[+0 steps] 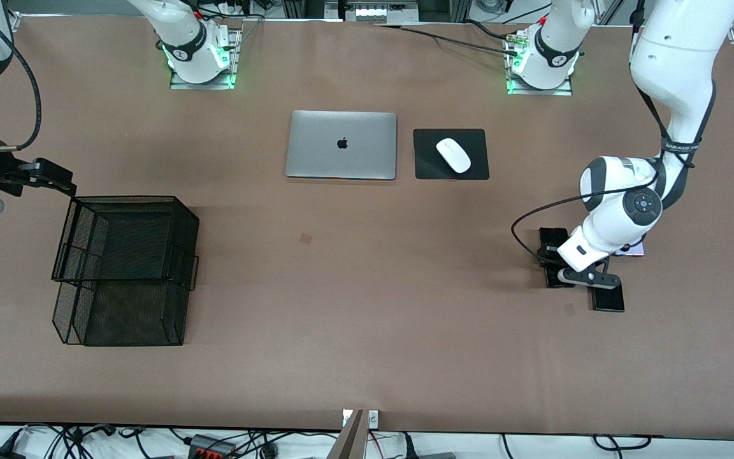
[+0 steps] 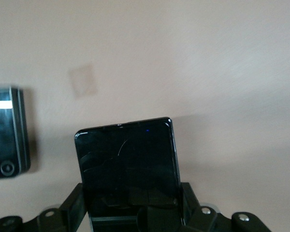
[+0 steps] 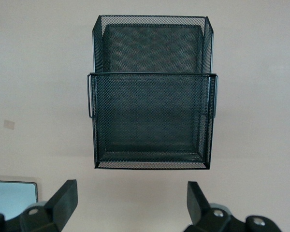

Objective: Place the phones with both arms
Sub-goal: 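Carry the slab phone to mid-table and release it with the left gripper, then grasp the slab phone with the right gripper while the left gripper reaches the flip phone, then grasp the black flip phone with the left gripper while the right gripper lifts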

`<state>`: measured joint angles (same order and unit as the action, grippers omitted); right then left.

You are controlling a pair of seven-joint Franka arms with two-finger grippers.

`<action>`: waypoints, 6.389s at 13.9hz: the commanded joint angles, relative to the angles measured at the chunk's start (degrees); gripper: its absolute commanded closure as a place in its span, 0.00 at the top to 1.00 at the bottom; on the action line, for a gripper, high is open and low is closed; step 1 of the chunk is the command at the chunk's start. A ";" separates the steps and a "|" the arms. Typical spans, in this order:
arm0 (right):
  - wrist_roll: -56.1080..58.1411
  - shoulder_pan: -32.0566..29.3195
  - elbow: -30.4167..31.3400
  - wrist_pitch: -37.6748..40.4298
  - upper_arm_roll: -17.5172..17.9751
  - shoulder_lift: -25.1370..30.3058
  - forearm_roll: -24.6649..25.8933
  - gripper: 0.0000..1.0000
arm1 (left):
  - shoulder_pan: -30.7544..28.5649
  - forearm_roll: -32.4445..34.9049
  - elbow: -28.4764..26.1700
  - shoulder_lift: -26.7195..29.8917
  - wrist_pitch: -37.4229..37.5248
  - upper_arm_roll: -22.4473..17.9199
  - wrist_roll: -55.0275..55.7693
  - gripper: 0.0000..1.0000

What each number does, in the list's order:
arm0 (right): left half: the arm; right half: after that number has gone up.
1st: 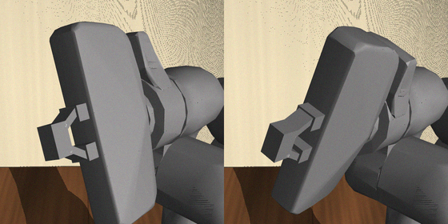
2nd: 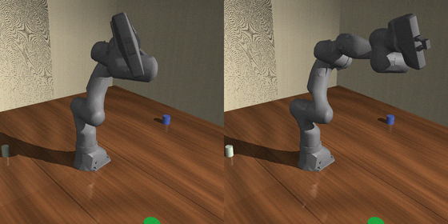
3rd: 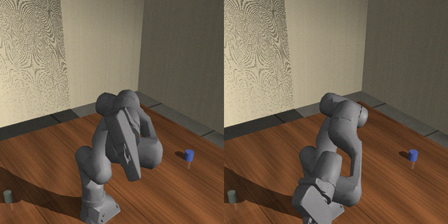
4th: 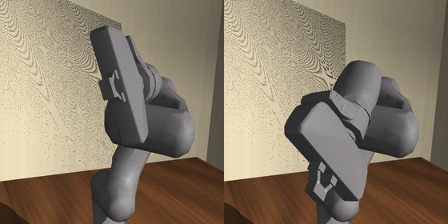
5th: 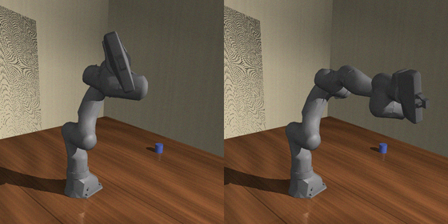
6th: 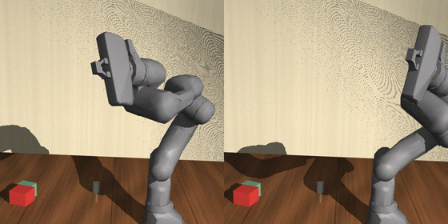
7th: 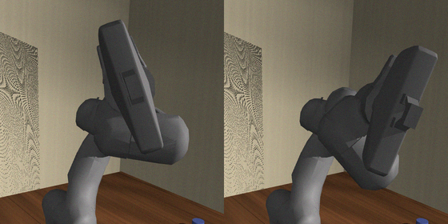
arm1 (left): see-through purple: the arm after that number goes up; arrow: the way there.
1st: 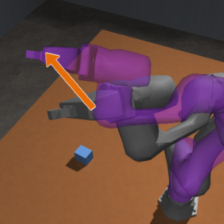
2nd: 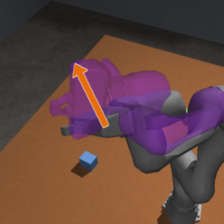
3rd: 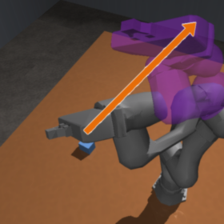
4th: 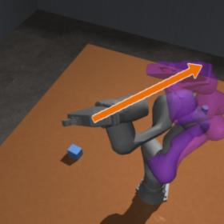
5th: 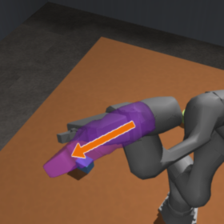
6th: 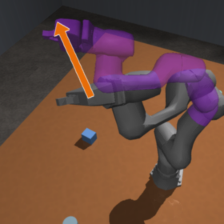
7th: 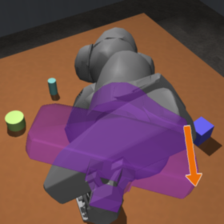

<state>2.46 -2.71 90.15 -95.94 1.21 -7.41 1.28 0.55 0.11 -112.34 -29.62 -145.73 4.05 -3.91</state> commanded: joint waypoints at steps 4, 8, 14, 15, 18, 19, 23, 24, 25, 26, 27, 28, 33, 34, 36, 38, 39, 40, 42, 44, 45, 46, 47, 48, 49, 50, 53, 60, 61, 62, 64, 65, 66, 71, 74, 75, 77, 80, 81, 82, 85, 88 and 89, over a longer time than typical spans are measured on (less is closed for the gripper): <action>-0.17 -0.46 -1.21 0.93 0.38 -0.76 0.48 1.00 | 2.17 0.41 15.73 -3.76 11.17 8.07 2.31 0.38; -0.17 -0.19 -1.21 0.75 0.46 -1.03 0.48 1.00 | 14.45 0.76 27.23 -12.72 11.08 8.17 16.17 0.38; 0.79 -0.19 -1.04 0.23 0.81 -2.87 0.21 1.00 | 25.20 0.68 37.36 -23.54 7.67 7.46 31.84 0.38; 0.88 -0.19 -1.29 0.22 0.90 -3.74 0.30 1.00 | 26.60 0.85 37.46 -23.64 7.40 7.46 33.69 0.38; 0.80 0.94 -1.30 0.05 1.08 -5.33 -1.62 1.00 | 29.24 0.68 37.11 -25.40 3.55 7.46 37.64 0.38; 0.80 1.56 -1.21 -0.04 0.99 -5.94 -3.63 1.00 | 30.03 0.85 36.93 -26.53 0.48 7.46 40.01 0.38; 0.01 4.10 -0.95 -2.67 0.99 -7.26 -3.57 1.00 | 30.57 0.94 36.93 -26.90 -1.83 7.46 41.97 0.68; -0.08 5.59 -0.95 -3.37 0.99 -7.70 -3.65 1.00 | 30.39 1.11 36.93 -26.64 -1.83 7.46 41.36 1.00; -0.08 6.39 -0.95 -3.73 0.99 -8.14 -3.65 1.00 | 30.04 1.20 36.84 -26.29 -1.83 7.46 41.18 1.00; -0.08 7.44 -0.95 -4.34 0.99 -8.49 -3.74 1.00 | 29.69 1.20 36.58 -25.59 -1.31 7.46 41.26 1.00; -0.08 8.06 -0.95 -4.61 0.99 -9.28 -4.00 1.00 | 29.51 1.20 36.06 -24.36 0.35 7.29 41.35 1.00; -0.08 8.50 -0.86 -5.48 0.99 -9.90 -4.09 1.00 | 28.90 1.20 35.79 -22.43 4.54 6.94 41.26 1.00; -0.08 10.97 -0.95 -7.94 1.08 -12.62 -4.01 1.00 | 24.43 8.03 36.05 -15.04 24.68 2.37 39.78 1.00; 0.00 12.10 -0.95 -8.65 0.99 -12.80 -4.01 1.00 | 22.50 10.23 35.96 -13.99 26.88 2.37 37.33 1.00; -0.08 14.47 -1.12 -10.31 1.08 -14.63 -4.18 1.00 | 18.20 10.70 35.96 -12.23 31.45 2.37 30.05 1.00; -0.08 18.07 -1.30 -14.69 1.08 -17.62 -4.18 1.00 | 14.15 10.70 35.88 -11.00 33.75 2.37 25.64 1.00; -0.08 20.18 -1.30 -17.15 1.08 -19.12 -4.09 1.00 | 12.13 10.70 35.96 -10.64 34.72 2.37 24.40 1.00; -0.17 22.72 -1.73 -20.31 0.99 -21.13 -4.09 1.00 | 10.20 10.70 35.96 -10.55 35.16 2.37 23.17 1.00; -0.17 26.59 -4.18 -26.29 0.99 -25.78 -4.09 1.00 | 8.25 10.70 35.79 -10.29 35.52 2.28 22.72 1.00; -2.17 29.85 -7.26 -31.39 1.08 -30.44 -4.18 1.00 | 5.27 10.78 35.87 -10.29 35.96 2.28 22.37 1.00; -5.59 31.69 -8.75 -33.59 1.08 -32.82 -4.18 1.00 | 3.86 10.78 35.87 -10.55 35.96 2.28 21.50 1.00; -9.27 34.06 -10.25 -36.14 1.08 -35.10 -4.09 1.00 | 2.02 10.87 35.79 -10.55 35.96 2.36 20.01 1.00; -13.23 36.35 -11.48 -38.77 0.99 -37.30 -3.92 1.00 | 1.39 10.87 35.79 -10.72 35.96 2.28 19.04 1.00; -16.49 37.76 -12.45 -40.80 0.82 -39.33 -3.74 1.00 | 0.26 10.78 35.87 -10.90 35.70 2.28 18.24 1.00; -18.35 38.56 -13.50 -42.47 0.81 -41.35 -3.57 1.00 | -0.97 10.87 35.79 -11.42 35.43 2.36 17.89 1.00; -19.15 39.70 -14.12 -43.62 0.55 -42.93 -3.48 1.00 | -1.33 10.78 35.87 -12.13 35.17 2.37 17.80 1.00; -21.17 41.81 -15.88 -45.39 0.20 -46.19 -3.39 1.00 | -2.57 10.26 35.79 -12.66 34.55 2.37 15.26 1.00; -22.14 44.63 -17.38 -44.69 -1.91 -48.49 0.21 1.00 | -9.95 8.41 34.64 -15.82 29.72 2.89 5.23 1.00; -22.14 44.63 -17.38 -44.51 -1.91 -48.49 0.91 1.00 | -10.21 8.41 34.64 -16.26 29.54 2.89 4.79 1.00; -22.14 44.63 -17.38 -44.43 -1.91 -48.40 1.09 1.00 | -10.30 8.15 34.56 -16.52 28.58 2.89 4.09 1.00; -22.14 44.63 -17.38 -44.42 -2.08 -48.40 1.18 1.00 | -11.00 7.53 34.21 -16.79 27.87 2.89 3.12 1.00; -22.14 44.63 -17.38 -44.42 -2.78 -48.31 1.18 1.00 | -11.44 7.53 34.03 -16.96 27.44 2.98 2.25 1.00; -22.14 44.63 -17.38 -44.42 -2.96 -48.31 1.18 1.00 | -11.62 7.53 34.03 -17.31 27.17 2.98 1.46 1.00; -23.01 45.95 -17.38 -44.34 -4.11 -48.49 1.71 1.00 | -13.20 7.44 33.77 -18.90 26.91 3.16 -1.53 1.00; -24.69 45.95 -17.29 -44.25 -4.11 -48.57 1.88 1.00 | -13.73 5.43 32.28 -18.90 24.98 3.16 -1.89 1.00; -24.61 45.95 -17.29 -44.25 -4.11 -48.57 1.97 1.00 | -13.73 5.42 31.92 -19.16 22.80 3.16 -2.07 1.00; -24.69 45.95 -17.21 -44.07 -4.11 -48.57 1.97 1.00 | -14.25 5.42 31.92 -20.13 20.84 3.16 -3.03 1.00; -25.13 45.95 -17.12 -44.07 -4.11 -48.92 1.79 1.00 | -14.34 5.42 31.92 -20.57 20.75 3.16 -3.65 1.00; -25.04 45.95 -17.12 -44.07 -4.11 -49.10 1.71 1.00 | -14.26 5.42 31.92 -20.74 20.67 3.16 -3.65 1.00; -25.04 45.95 -17.12 -44.07 -4.11 -49.36 1.71 1.00 | -14.34 5.42 31.83 -20.83 20.58 3.16 -3.65 1.00; -24.96 45.95 -17.12 -43.64 -4.11 -49.63 1.62 0.99 | -14.26 5.33 31.92 -21.10 20.31 3.16 -3.65 0.81; -25.04 45.95 -17.38 -41.17 -4.11 -49.02 1.53 0.41 | -14.17 5.33 31.92 -21.01 20.40 3.24 -3.21 0.43; -25.04 45.86 -17.38 -41.00 -4.02 -48.67 1.44 0.33 | -13.99 5.33 32.01 -20.92 20.40 3.24 -3.04 0.36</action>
<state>-21.34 42.81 73.51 -138.08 -2.43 -55.83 1.98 -12.98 6.45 -79.86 -50.96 -124.68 6.63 -5.91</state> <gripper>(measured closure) 0.181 0.207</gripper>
